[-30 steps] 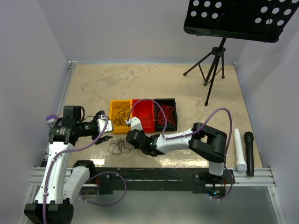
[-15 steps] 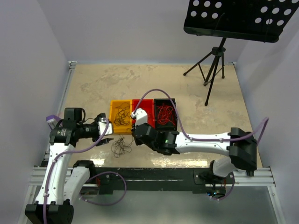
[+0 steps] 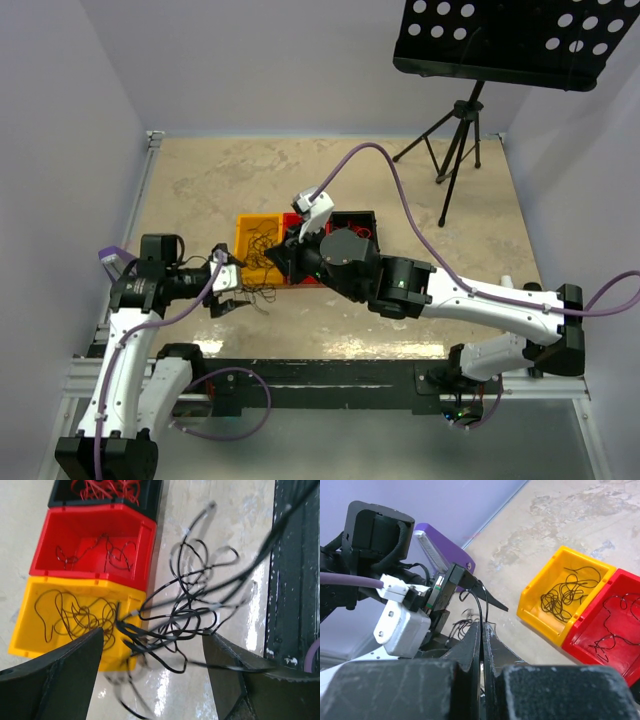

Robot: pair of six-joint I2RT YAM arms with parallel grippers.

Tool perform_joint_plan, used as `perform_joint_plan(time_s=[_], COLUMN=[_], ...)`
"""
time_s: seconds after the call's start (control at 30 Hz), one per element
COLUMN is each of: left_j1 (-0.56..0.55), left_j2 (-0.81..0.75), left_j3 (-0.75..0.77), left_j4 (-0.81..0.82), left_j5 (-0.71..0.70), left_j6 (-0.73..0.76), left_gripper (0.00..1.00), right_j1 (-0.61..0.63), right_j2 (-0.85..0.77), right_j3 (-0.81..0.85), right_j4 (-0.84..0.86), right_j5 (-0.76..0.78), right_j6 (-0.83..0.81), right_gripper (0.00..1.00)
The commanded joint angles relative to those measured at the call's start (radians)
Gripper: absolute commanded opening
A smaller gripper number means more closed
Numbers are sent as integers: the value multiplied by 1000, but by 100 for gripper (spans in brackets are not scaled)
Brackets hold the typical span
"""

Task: Untangle the cables

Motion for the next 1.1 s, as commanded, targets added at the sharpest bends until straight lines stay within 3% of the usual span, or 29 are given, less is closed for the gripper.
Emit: perform_joint_plan(time_s=[0.0,0.07,0.13,0.3,0.37,0.73,1.07], left_j1=[3,3,3,3,3,3,3], left_j2=[-12,6,34,131,157,76,14], left_j3=[26,35,47,106,117,106,26], left_j4=[138,130,71,-130,-211,-197,-144], left_j5=[184,246,287,266,243,90,-49], left_j6=[-194,-222,-157,69,164,204,221], left_gripper=[85,84,75,30,17,27,28], right_j1=[1,1,2,1,1,-22,-114], right_j2=[7,13,16,13,5,19,-2], right_j3=[48,54,58,81,98,221,285], right_j4=[-35,-24,-12,-22,-35,-128,-187], right_j5=[-27,-34,-42,-28,-31,82,114], right_j6=[-16,-11,-7,-8,-19,-94,-137], right_gripper=[0,0,0,0,0,0,0])
